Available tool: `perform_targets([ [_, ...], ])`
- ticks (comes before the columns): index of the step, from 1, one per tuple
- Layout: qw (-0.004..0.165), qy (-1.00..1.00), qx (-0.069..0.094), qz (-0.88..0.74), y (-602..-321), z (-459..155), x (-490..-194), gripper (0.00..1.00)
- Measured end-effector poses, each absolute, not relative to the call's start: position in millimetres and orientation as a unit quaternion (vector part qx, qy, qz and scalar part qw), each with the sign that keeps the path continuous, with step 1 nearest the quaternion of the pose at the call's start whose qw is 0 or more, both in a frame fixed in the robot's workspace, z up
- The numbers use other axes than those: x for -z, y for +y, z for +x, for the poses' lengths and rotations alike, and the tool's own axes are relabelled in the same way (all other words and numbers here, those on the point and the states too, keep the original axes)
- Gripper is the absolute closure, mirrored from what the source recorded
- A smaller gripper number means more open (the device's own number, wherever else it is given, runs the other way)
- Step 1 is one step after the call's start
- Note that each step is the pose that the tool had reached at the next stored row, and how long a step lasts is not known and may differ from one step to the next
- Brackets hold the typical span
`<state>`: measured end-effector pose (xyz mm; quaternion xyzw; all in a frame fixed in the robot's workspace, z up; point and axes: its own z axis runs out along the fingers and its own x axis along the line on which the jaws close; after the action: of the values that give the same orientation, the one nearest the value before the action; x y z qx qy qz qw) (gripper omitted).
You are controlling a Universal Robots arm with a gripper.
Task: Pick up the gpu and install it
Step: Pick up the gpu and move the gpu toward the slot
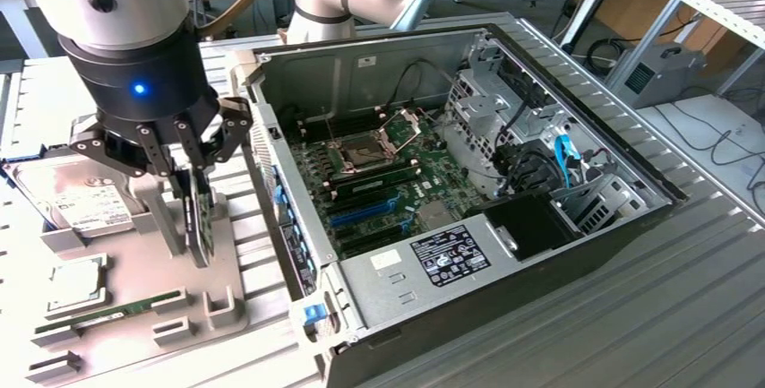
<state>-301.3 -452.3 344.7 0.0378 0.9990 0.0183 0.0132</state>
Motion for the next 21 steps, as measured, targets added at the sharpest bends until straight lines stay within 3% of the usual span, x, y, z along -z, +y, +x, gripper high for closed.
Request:
perform_targets([
  [21,0.013,0.999,-0.018,0.038,-452.3,-301.4,-350.4,0.74],
])
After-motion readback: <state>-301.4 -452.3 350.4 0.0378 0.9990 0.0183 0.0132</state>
